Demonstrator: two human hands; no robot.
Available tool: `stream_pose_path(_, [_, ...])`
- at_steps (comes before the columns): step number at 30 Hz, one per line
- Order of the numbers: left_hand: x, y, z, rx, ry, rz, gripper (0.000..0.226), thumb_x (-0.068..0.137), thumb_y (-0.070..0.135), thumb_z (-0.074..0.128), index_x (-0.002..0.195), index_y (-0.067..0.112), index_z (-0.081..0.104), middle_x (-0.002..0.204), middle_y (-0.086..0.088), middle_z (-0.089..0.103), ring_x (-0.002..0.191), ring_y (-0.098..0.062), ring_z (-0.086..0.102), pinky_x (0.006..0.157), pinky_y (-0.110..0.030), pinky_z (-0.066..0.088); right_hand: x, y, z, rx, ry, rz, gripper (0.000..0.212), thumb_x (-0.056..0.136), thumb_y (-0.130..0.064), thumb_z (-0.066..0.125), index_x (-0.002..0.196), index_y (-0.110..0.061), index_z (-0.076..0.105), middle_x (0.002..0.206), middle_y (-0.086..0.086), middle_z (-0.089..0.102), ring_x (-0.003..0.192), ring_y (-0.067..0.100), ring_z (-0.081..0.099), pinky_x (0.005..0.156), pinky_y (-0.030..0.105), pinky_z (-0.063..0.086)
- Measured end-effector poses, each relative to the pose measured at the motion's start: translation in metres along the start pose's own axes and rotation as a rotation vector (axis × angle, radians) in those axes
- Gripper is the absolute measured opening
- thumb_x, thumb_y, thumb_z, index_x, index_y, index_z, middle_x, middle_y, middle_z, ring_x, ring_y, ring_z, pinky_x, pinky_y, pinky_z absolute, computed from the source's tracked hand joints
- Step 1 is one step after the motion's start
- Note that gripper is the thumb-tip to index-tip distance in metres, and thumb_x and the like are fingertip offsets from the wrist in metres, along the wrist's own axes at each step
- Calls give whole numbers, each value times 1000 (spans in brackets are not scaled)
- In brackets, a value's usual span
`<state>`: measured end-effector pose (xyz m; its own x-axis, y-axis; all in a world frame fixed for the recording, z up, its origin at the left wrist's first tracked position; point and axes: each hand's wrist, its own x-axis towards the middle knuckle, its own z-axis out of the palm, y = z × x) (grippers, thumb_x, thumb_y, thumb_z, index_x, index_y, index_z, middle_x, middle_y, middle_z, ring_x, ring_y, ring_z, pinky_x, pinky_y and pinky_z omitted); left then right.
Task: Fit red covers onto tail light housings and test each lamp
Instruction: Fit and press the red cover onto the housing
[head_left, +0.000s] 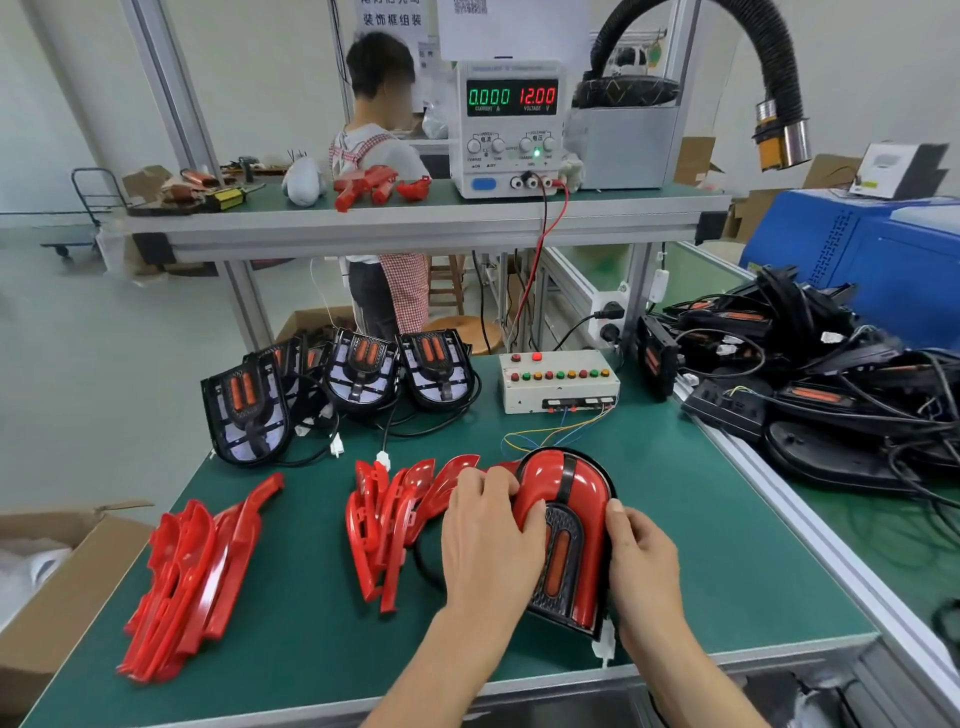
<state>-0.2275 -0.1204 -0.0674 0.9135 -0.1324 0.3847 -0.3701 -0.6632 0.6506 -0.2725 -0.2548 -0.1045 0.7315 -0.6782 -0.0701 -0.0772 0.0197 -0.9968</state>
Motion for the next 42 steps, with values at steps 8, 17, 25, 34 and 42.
stream_pose_path(8, [0,-4,1,-5,9,39,18,95,41,66,103,27,57,102,12,48,82,-11,56,72,-27,47,0,4,2,-20,-15,23,36,105,-39,50,89,-17,73,84,5,76,89,33,72,87,56,57])
stream_pose_path(17, [-5,-8,1,339,-56,197,29,97,44,65,107,16,69,98,-4,62,53,-19,63,40,-28,46,3,7,4,-9,8,29,37,106,-40,48,91,-16,73,87,5,77,89,29,72,86,50,59])
stream_pose_path(25, [-10,-22,6,32,-176,92,49,109,43,32,157,44,29,124,12,50,90,-17,64,84,-40,53,5,10,2,9,73,15,38,105,-43,47,89,-19,72,82,-1,76,83,21,72,77,41,59])
stream_pose_path(34, [-13,-36,8,-92,-187,103,55,107,36,43,158,48,24,110,13,48,85,-12,59,79,-37,53,8,10,1,59,-22,62,35,103,-41,53,89,-17,74,85,3,77,87,26,72,85,47,59])
stream_pose_path(42, [-14,-34,3,30,-156,278,54,104,37,40,157,39,33,110,10,50,64,-10,55,53,-27,48,31,-19,-5,-84,-135,-108,28,97,-56,57,109,-34,70,106,-15,74,95,-4,68,83,21,49])
